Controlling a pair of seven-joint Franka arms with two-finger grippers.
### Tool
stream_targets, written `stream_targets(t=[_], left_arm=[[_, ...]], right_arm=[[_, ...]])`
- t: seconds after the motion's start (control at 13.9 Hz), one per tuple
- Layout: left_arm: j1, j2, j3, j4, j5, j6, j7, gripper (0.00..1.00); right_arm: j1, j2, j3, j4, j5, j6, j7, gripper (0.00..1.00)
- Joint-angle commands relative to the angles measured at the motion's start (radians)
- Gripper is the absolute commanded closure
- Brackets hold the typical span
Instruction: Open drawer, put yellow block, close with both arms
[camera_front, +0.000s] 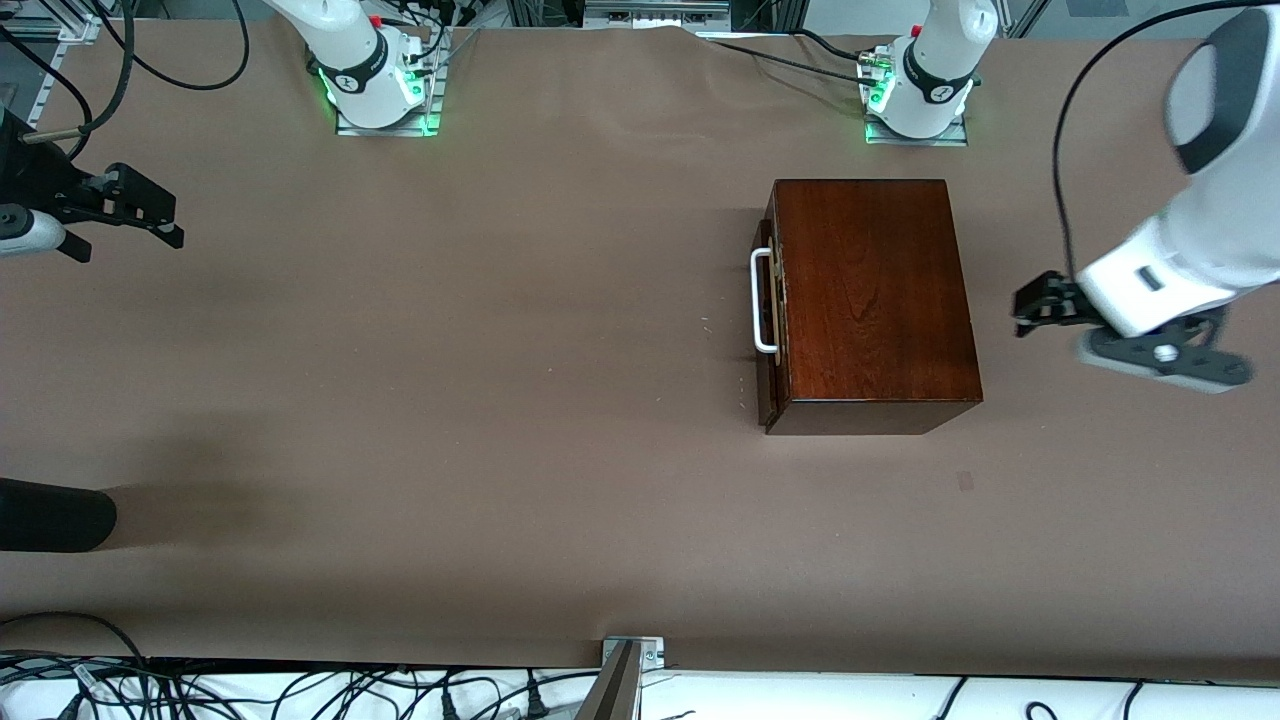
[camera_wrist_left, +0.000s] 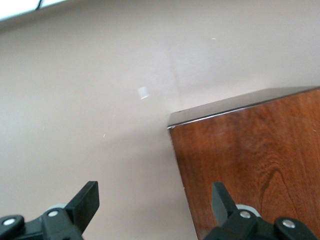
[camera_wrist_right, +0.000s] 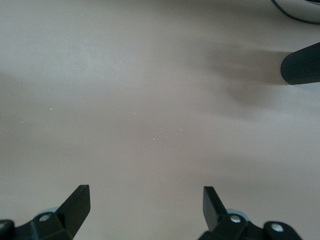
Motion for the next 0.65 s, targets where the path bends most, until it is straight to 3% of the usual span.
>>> stream_targets(t=[0.0,0.22,0.58], left_arm=[[0.010,-0.162,-0.009,-0.166,-0.075,0.035,-0.183,0.00],[0.012,-0.261,-0.006,-0.298,-0.109,0.125,-0.179,0.00],[0.010,-0.266,0.028,-0.297,-0.095,0.098,0.019,0.00]], right_arm=[[0.002,-0.004,0.000,0.011,0.006,-0.009,-0.002,0.00],[0.000,-0.003,-0.002,0.011,0.008,-0.012,-0.004,0.00],[0.000,-0.003,-0.004,0.011,0.008,-0.011,-0.004,0.00]])
